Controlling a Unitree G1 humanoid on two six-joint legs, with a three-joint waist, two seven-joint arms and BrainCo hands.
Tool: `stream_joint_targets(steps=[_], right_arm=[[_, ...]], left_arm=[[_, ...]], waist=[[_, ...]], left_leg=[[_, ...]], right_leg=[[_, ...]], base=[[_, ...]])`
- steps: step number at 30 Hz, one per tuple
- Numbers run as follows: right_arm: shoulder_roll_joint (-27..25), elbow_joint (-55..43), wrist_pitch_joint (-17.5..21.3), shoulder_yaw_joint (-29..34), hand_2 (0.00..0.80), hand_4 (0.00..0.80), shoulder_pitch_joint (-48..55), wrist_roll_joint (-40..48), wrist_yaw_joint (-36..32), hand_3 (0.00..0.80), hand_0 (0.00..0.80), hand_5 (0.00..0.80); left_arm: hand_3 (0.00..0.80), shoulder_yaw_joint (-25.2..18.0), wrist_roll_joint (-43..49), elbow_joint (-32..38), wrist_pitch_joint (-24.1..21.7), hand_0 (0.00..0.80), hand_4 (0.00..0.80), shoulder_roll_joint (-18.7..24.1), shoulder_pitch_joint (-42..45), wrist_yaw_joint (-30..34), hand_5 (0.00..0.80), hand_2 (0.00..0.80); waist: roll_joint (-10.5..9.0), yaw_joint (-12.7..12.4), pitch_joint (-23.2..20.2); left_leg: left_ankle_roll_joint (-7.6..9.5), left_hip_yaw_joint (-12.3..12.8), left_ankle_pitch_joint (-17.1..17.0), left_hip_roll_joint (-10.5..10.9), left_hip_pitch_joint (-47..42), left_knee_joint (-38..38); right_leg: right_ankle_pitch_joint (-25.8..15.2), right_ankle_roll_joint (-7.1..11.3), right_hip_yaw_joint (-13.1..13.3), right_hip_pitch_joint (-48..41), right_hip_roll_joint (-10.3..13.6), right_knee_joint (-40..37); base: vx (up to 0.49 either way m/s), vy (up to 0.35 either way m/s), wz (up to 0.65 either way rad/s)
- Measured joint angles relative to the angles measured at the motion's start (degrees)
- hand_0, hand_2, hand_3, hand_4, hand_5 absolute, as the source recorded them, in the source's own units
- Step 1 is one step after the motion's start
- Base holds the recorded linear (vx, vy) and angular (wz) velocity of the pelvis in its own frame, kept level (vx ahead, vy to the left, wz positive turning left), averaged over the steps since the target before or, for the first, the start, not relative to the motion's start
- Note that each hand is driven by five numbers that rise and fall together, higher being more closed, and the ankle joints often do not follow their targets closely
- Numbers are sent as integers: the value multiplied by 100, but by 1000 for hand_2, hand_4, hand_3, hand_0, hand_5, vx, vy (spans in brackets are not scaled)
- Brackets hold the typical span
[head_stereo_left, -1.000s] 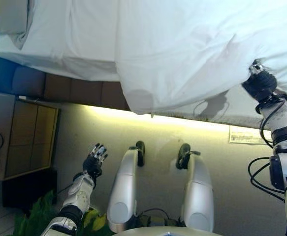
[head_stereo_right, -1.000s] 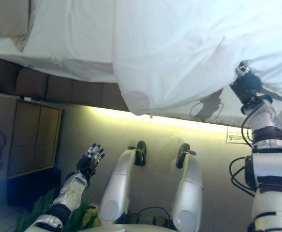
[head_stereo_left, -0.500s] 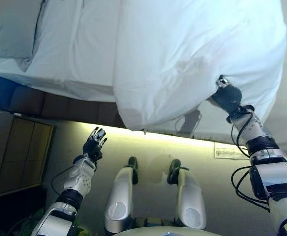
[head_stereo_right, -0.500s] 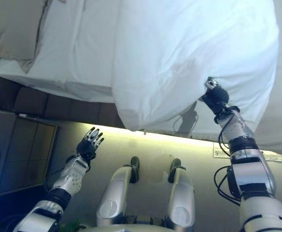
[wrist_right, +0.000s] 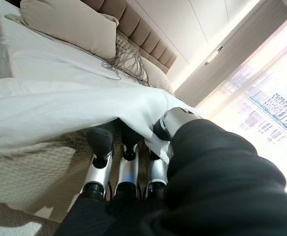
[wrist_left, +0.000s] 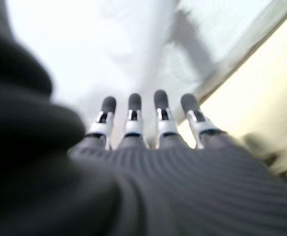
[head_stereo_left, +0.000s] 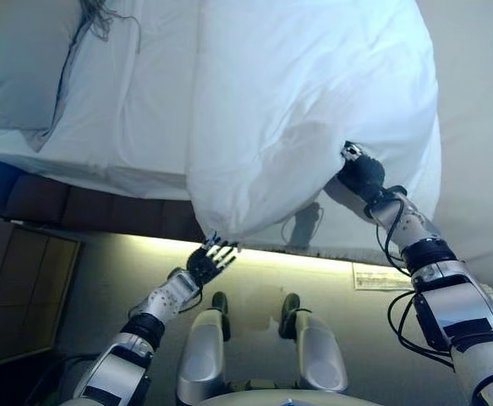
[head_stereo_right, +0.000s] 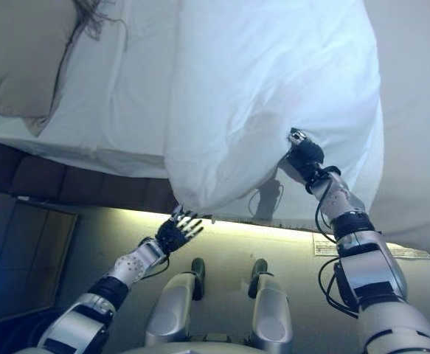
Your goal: Make the bed neatly
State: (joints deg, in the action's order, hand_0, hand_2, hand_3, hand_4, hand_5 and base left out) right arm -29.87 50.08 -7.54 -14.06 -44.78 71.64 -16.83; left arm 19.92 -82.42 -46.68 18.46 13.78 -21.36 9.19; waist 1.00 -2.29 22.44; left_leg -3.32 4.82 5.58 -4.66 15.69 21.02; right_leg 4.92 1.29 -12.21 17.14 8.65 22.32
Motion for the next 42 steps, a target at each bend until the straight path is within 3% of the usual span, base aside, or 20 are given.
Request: stream_joint_targets(steps=[4,7,12,17,26,34,42], right_arm=[[83,-2,41,-135,800,800,0,188,19,800,800,800],[259,-3,117,-175,800,800,-2,277,22,800,800,800],[476,-80,224,-250,800,800,-4,548,72,800,800,800],[579,-233,290,-260,800,800,-3,628,135,800,800,800],[774,-633,372,-265,800,800,130,629,239,800,800,800],[840,-876,374,-264,800,800,421,624,237,800,800,800],[888,-905,336,-263,800,800,458,604,233,800,800,800]], left_arm=[[0,18,-827,-115,428,0,0,-235,-89,20,0,0],[0,18,-1285,-247,614,0,0,-347,-192,-39,0,0],[0,34,-1640,-260,724,0,0,-487,-285,-263,0,0],[0,141,-1923,-244,676,0,0,-536,-413,-345,0,0],[0,237,-2335,76,-64,0,0,-684,-845,-256,0,0],[0,199,-2613,127,-1019,0,0,-816,-1117,40,0,0],[0,-46,-2915,130,-1393,0,0,-852,-1221,635,0,0]], waist=[[-126,-9,-13],[-323,4,3],[-612,1,70],[-768,20,149],[-1031,253,277],[-1112,324,314],[-1113,455,314]], left_leg=[[-45,3,-108,-67,1,-160],[-98,2,-139,-152,8,-190],[-175,-9,-186,-278,61,-232],[-194,-10,-196,-321,96,-244],[-209,11,-185,-356,98,-238],[-227,126,-171,-403,21,-252],[-226,125,-171,-400,-19,-248]], right_leg=[[-145,-49,-7,-20,-114,-240],[-193,-103,-10,-30,-208,-329],[-272,-186,-42,-23,-348,-471],[-299,-213,-57,-10,-397,-537],[-319,-222,-45,-19,-436,-580],[-358,-245,34,-53,-482,-624],[-364,-238,40,-103,-478,-625]], base=[[-38,-135,-4],[-32,-136,-6],[-6,-106,-3],[14,-68,-1],[9,-47,-1],[5,-10,-7],[0,0,0]])
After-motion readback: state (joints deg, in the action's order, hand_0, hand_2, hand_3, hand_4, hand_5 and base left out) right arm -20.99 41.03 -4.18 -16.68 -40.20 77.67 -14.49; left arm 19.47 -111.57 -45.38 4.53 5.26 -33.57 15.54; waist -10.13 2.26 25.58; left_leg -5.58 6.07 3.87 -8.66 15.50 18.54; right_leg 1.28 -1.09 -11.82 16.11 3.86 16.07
